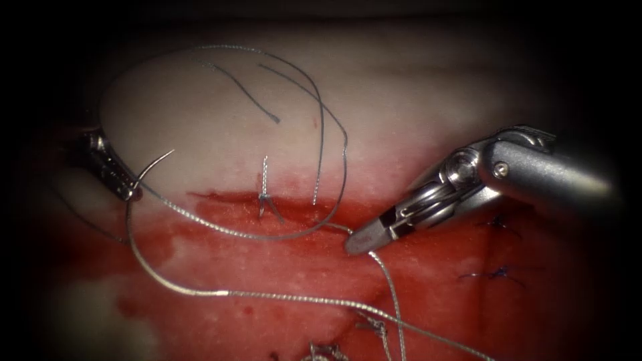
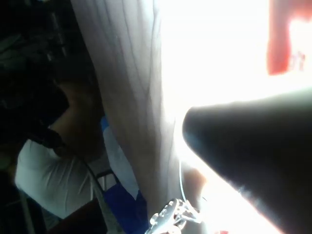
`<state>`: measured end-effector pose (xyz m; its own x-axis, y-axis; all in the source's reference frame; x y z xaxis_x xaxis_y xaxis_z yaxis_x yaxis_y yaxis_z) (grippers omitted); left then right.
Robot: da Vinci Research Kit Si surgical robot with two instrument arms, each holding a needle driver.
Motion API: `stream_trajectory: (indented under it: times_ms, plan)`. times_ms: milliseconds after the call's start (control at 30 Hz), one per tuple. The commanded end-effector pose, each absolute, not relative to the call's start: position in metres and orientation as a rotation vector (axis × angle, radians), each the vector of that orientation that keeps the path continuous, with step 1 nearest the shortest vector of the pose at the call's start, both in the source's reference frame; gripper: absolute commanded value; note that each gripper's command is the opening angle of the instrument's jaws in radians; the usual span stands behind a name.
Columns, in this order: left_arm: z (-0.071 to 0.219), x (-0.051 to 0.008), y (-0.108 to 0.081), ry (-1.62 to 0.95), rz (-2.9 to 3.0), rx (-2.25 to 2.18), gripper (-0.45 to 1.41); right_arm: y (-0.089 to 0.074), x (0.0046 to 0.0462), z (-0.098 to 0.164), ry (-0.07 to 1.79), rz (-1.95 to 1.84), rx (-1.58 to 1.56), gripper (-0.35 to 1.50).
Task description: Wound Closure
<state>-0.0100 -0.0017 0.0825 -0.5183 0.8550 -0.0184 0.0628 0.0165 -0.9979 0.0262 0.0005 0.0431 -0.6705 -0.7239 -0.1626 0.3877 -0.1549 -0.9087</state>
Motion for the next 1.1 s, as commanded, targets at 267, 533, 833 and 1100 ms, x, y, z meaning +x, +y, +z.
stream_trajectory:
  times_ms: [267, 533, 833, 1100]
  plan:
    - [0.082, -0.0099, 0.0, -1.65, 1.551, -0.973, -0.45, 0.004, 0.014, 0.043, 1.086, -1.864, -0.009, -0.35]
    - [0.082, -0.0095, 0.0, -1.646, 1.551, -0.973, -0.45, 0.005, 0.0074, 0.044, 0.889, -1.785, 0.275, -0.35]
    - [0.082, -0.0094, 0.0, -1.646, 1.546, -0.977, -0.45, 0.004, 0.0008, 0.042, 0.66, -1.621, 0.522, -0.35]
    - [0.082, -0.0094, 0.0, -1.647, 1.546, -0.977, -0.45, 0.01, 0.0048, 0.038, 0.436, -2.064, -0.096, 0.74]
